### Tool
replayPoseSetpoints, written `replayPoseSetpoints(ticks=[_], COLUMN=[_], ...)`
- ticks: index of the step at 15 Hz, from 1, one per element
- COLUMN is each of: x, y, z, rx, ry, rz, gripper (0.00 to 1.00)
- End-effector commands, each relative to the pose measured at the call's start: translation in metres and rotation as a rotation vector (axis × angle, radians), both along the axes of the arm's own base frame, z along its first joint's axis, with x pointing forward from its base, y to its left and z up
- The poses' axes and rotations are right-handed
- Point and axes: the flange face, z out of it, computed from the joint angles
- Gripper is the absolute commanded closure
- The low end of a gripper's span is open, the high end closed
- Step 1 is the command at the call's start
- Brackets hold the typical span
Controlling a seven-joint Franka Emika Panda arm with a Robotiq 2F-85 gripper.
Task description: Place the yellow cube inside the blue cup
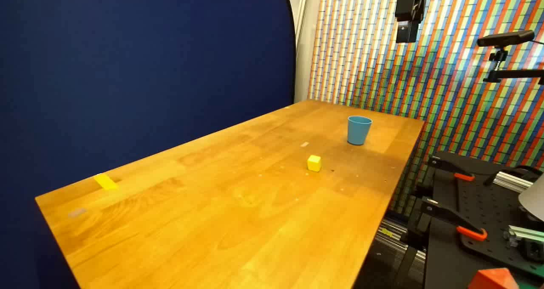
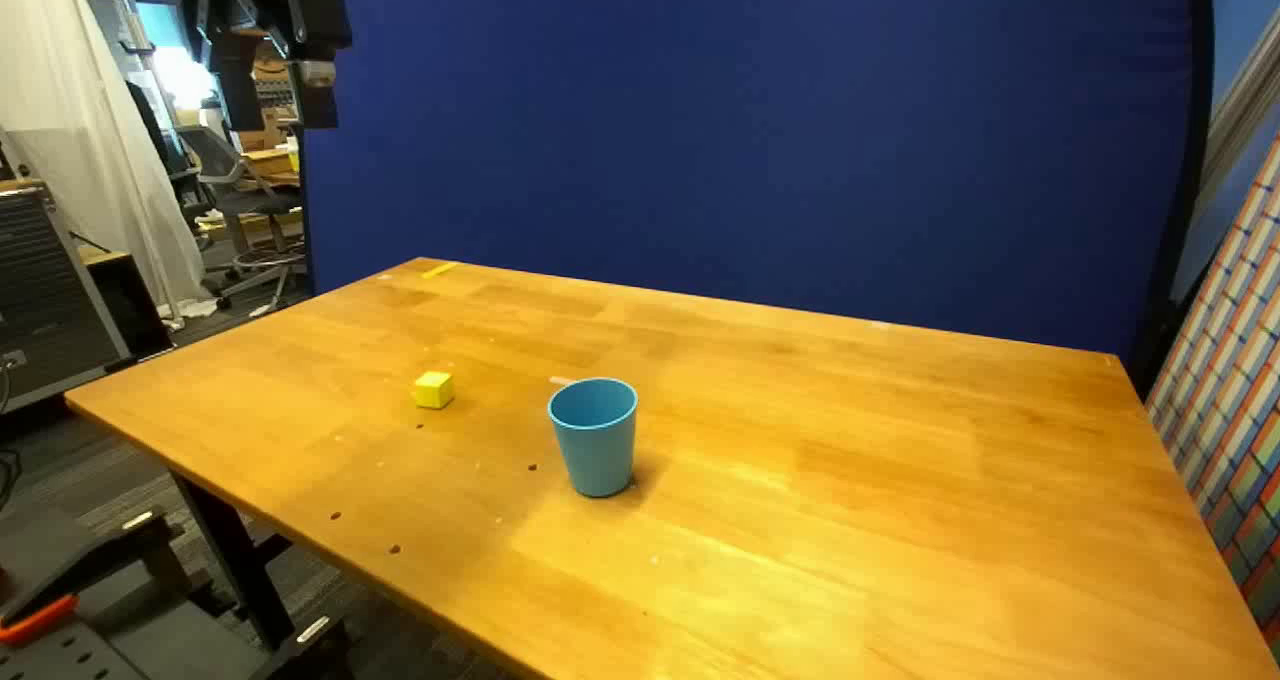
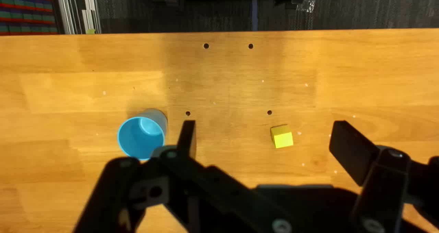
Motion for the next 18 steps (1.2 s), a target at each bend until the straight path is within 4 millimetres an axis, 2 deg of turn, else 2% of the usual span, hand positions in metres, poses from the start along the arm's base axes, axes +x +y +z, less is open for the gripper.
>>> replayPoseSetpoints(ticks=[1,9,10,11,15,18], x=[0.001,0.001,0.007,0.016,0.051,0.074], y=[0.0,0.0,-0.002,0.0,0.021,0.045], z=[0.002,0.004,0.003,-0.004,-0.054,-0.101], rx=[0.0,0.0,-0.01,-0.005,0.013,0.006], ry=[-0.002,-0.007,-0.005,0.004,0.01,0.018], rz=[0.0,0.0,-0.006,0.012,0.07,0.114], gripper=[0.0,0.0,0.0,0.0,0.0,0.0])
